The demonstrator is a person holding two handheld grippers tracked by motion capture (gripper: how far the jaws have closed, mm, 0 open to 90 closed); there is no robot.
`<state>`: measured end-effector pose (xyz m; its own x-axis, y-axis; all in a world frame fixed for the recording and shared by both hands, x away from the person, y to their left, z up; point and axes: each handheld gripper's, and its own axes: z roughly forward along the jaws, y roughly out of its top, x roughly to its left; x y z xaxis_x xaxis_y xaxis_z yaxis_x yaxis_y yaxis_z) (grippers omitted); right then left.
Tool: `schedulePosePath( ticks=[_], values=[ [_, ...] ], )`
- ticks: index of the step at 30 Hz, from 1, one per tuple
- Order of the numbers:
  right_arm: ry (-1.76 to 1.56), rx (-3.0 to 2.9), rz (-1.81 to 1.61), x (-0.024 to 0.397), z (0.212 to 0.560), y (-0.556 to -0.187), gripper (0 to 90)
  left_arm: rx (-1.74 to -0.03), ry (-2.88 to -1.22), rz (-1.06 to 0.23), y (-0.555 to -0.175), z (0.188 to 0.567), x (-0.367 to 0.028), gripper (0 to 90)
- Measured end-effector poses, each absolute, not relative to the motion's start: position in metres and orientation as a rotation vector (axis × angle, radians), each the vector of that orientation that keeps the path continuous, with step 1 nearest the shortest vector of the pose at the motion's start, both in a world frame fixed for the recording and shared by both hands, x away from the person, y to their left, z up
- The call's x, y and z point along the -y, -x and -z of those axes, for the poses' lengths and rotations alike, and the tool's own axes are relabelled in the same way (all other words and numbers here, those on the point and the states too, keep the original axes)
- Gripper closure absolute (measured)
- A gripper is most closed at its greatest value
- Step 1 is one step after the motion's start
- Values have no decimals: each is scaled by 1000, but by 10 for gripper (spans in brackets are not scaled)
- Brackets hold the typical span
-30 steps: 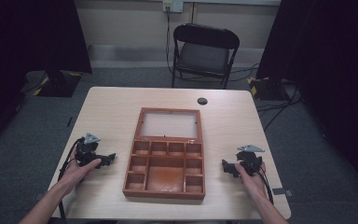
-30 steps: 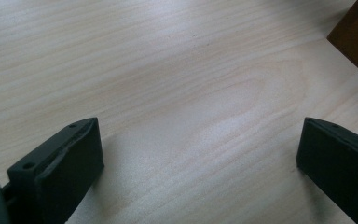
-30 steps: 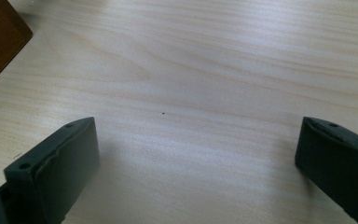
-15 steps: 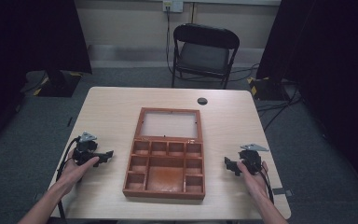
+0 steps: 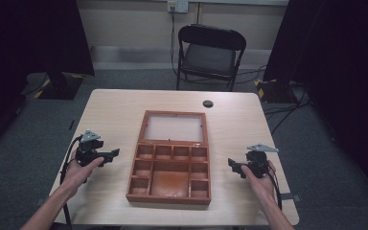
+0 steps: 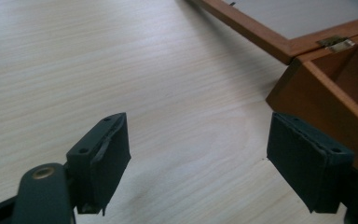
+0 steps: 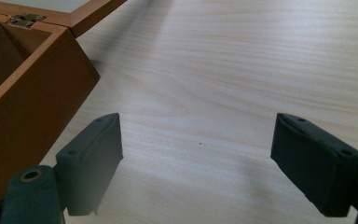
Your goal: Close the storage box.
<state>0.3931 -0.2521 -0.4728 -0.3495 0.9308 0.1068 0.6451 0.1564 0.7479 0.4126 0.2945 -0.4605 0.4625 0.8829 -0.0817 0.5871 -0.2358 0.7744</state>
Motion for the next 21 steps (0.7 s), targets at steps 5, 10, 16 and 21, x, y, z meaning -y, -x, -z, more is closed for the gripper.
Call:
schedulePosePath(
  ticks=[5,10,16,21],
  values=[
    [-1476,-2082,-1060,244,463,-400,181,-1188,-1951,-503,-420,448,-287,216],
    [-1450,-2113,-1085,229,455,-412,181,-1160,-1971,-497,-433,438,-276,214],
    [-1382,-2146,-1132,213,437,-430,175,-1144,-1944,-491,-448,423,-263,216],
    [-1381,-2152,-1174,204,419,-445,152,-1130,-1975,-496,-460,412,-254,216]
  ],
)
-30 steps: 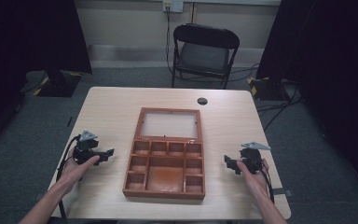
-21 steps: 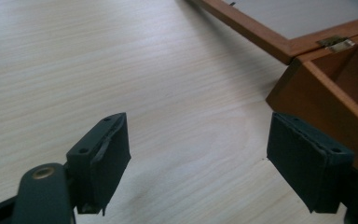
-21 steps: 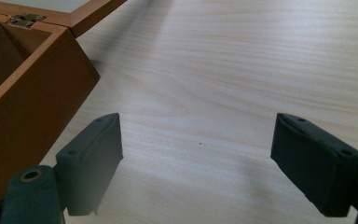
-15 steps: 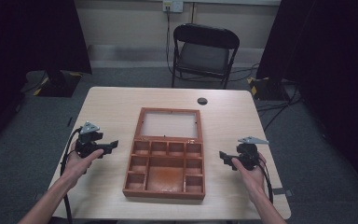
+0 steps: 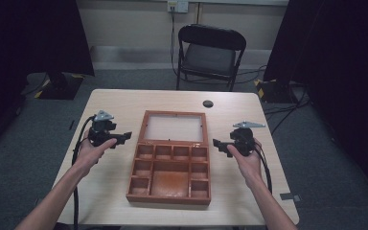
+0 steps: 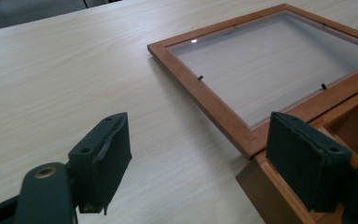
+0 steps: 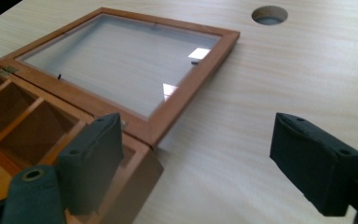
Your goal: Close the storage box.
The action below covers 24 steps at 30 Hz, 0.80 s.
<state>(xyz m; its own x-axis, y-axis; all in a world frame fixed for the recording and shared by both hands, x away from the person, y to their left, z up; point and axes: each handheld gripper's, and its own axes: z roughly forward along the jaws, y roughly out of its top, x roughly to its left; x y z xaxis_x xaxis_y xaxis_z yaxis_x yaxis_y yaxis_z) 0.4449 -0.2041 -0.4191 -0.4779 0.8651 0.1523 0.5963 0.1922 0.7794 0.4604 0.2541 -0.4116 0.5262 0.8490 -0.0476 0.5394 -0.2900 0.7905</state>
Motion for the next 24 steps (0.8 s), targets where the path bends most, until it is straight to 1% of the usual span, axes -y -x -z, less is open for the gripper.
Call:
schedulePosePath(
  ticks=[3,6,7,9,10,13,15,17,18,19,20,21,24],
  values=[
    [-1348,-2141,-1178,194,407,-458,187,-1124,-1923,-461,-472,407,-248,216],
    [-1343,-2135,-1172,187,407,-462,187,-1131,-1914,-424,-477,412,-244,216],
    [-1356,-2170,-1173,181,414,-470,182,-1142,-1931,-406,-482,419,-240,216],
    [-1373,-2181,-1167,179,420,-474,177,-1155,-1939,-400,-484,423,-237,216],
    [-1403,-2214,-1156,174,431,-481,174,-1162,-1950,-377,-485,429,-234,216],
    [-1422,-2233,-1147,167,444,-488,182,-1167,-1973,-410,-487,435,-231,216],
    [-1401,-2261,-1106,163,448,-493,173,-1194,-1979,-392,-494,441,-227,219],
    [-1420,-2262,-1099,161,451,-498,171,-1178,-1999,-365,-499,444,-225,218],
    [-1420,-2262,-1099,161,451,-498,171,-1178,-1999,-365,-499,444,-225,218],
    [-1459,-2261,-1124,161,454,-503,169,-1188,-1994,-329,-501,448,-223,218],
    [-1485,-2263,-1121,161,456,-504,163,-1188,-1994,-329,-501,448,-223,219],
    [-1506,-2255,-1122,162,458,-505,163,-1204,-2002,-299,-502,453,-221,220],
    [-1528,-2285,-1093,161,463,-506,155,-1212,-1997,-279,-501,457,-219,220]
  ],
)
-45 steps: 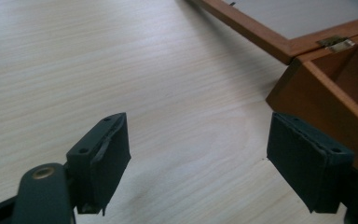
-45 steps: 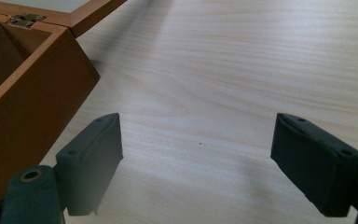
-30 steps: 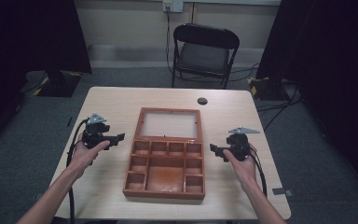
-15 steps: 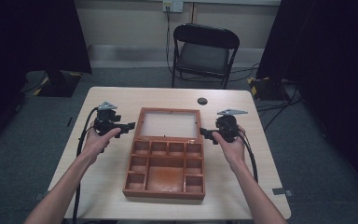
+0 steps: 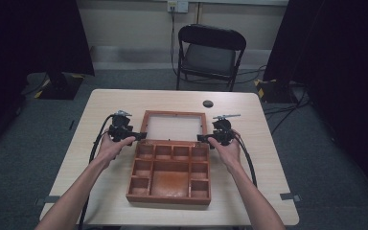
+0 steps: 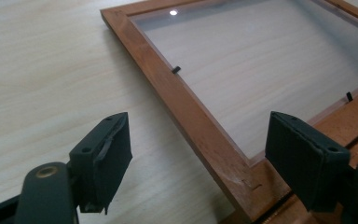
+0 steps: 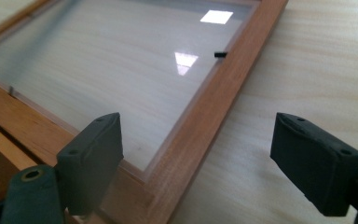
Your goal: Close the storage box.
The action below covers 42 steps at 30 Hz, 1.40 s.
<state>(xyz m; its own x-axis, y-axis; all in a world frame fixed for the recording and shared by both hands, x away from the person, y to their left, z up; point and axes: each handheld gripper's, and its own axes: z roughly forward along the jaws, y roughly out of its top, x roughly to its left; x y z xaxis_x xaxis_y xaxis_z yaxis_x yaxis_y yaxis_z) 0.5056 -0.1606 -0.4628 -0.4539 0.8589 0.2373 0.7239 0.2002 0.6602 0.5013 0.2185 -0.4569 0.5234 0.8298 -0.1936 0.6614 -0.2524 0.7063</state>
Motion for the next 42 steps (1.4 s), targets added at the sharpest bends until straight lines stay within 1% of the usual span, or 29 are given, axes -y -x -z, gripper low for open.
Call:
schedulePosePath(
  ticks=[4,6,9,12,14,15,16,22,24,25,28,33,38,42],
  values=[
    [-1549,-2289,-1097,161,464,-506,152,-1231,-1992,-270,-503,460,-217,221],
    [-1615,-2293,-1122,164,466,-508,146,-1252,-1971,-216,-505,465,-218,222],
    [-1629,-2293,-1154,167,469,-509,144,-1258,-1958,-201,-506,466,-219,221],
    [-1664,-2290,-1180,169,472,-512,111,-1255,-1965,-186,-508,466,-219,219],
    [-1672,-2289,-1185,170,473,-512,107,-1261,-1952,-176,-509,468,-217,210],
    [-1692,-2291,-1207,169,475,-514,107,-1263,-1951,-145,-512,469,-215,210],
    [-1692,-2291,-1207,169,475,-514,107,-1263,-1951,-145,-512,469,-215,207],
    [-1723,-2307,-1280,161,481,-516,106,-1250,-1949,-128,-514,470,-209,206],
    [-1708,-2323,-1300,157,482,-516,106,-1241,-1950,-113,-514,471,-209,206],
    [-1719,-2339,-1317,153,483,-518,106,-1237,-1941,-85,-514,472,-208,206],
    [-1732,-2346,-1327,150,485,-520,105,-1236,-1941,-88,-514,473,-206,189],
    [-1718,-2350,-1316,144,483,-519,114,-1235,-1934,-89,-513,474,-206,188],
    [-1721,-2337,-1311,144,483,-517,115,-1250,-1930,-63,-515,474,-208,179],
    [-1713,-2334,-1317,144,483,-517,118,-1250,-1929,-70,-516,476,-208,152]
  ],
)
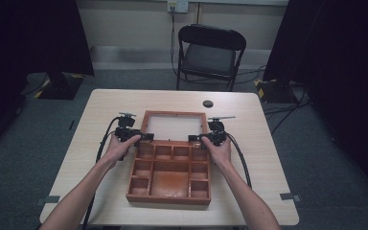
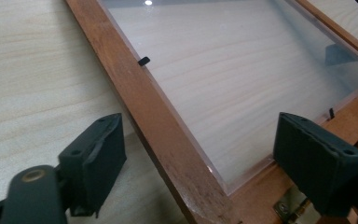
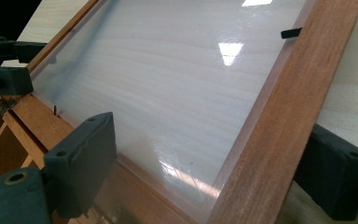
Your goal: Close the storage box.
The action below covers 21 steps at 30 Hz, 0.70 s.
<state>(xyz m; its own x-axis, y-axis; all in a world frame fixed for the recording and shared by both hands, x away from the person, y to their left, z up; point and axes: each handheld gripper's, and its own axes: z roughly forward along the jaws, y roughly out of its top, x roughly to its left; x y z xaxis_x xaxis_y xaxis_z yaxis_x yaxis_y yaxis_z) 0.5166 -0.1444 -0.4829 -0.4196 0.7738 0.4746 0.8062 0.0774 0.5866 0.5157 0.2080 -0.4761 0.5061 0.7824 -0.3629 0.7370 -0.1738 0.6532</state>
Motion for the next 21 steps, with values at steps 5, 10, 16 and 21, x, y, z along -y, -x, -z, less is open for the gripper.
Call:
schedulePosePath(
  ticks=[5,10,16,21],
  values=[
    [1667,2287,1299,145,481,-515,123,-1244,-1937,-90,-515,475,-206,152],
    [1659,2299,1301,146,479,-514,135,-1249,-1912,-64,-515,477,-209,152],
    [1649,2322,1318,146,478,-513,140,-1239,-1904,-50,-516,477,-209,154],
    [1630,2384,1348,149,470,-511,223,-1226,-1893,-37,-516,475,-206,154]
  ],
)
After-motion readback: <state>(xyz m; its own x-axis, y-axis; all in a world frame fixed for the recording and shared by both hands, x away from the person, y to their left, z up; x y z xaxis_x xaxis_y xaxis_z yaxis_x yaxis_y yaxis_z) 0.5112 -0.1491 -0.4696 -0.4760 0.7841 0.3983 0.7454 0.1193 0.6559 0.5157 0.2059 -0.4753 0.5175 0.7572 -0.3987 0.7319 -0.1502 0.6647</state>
